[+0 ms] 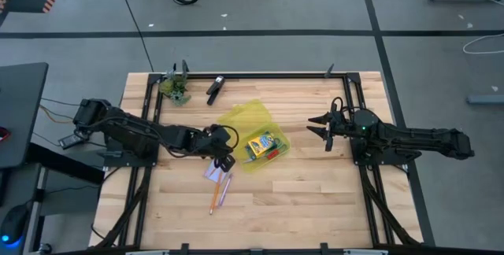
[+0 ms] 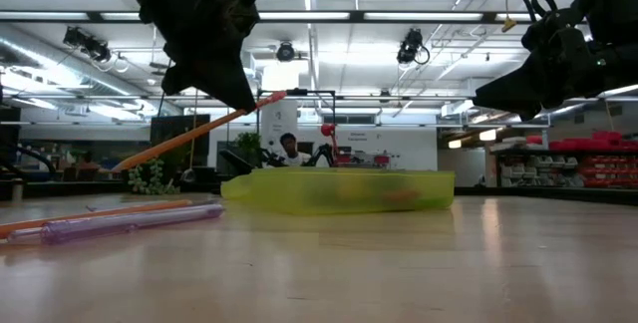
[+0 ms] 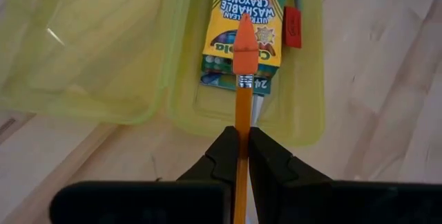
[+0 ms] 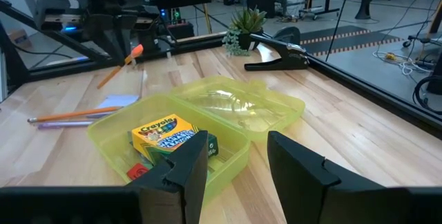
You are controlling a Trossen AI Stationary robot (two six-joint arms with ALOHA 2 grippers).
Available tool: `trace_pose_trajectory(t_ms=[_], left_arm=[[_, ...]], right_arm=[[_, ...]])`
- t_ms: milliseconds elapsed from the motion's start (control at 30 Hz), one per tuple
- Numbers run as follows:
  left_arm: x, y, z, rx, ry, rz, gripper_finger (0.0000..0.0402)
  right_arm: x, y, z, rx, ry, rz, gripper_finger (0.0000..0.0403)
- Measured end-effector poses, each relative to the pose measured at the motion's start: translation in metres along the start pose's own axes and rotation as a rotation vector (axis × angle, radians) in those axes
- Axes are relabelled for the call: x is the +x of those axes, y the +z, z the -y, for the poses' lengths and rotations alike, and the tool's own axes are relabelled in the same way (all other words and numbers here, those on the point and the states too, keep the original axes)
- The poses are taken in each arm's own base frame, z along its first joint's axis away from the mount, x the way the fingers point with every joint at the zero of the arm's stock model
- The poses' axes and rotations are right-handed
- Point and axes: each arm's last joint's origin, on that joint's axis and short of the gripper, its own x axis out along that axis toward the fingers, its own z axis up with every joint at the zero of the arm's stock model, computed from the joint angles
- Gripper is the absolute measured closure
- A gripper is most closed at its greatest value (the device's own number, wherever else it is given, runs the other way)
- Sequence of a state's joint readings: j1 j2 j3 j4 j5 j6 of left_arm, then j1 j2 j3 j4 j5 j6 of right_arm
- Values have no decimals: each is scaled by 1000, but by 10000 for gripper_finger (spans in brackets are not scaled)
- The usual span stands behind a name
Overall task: Pack school essentials
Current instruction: Put the left orange pencil into the yellow supply box
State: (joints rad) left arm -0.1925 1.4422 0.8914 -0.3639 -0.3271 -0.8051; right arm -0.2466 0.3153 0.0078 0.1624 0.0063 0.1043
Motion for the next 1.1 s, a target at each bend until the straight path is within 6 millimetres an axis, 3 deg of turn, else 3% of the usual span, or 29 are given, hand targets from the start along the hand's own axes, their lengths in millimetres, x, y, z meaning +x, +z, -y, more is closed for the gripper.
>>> trace_pose_trajectory(t_ms=[367,867,1100], left_arm=[[-7,22,6,13,-26,30,375],[24,45,21,120,-19,-1,375],[26,55,25,163,-12,8,375]], right_arm=[[0,0,0,0,0,0,246],[0,-1,0,0,-1,-6,246],[0,-1,0,0,-1,-8,246]])
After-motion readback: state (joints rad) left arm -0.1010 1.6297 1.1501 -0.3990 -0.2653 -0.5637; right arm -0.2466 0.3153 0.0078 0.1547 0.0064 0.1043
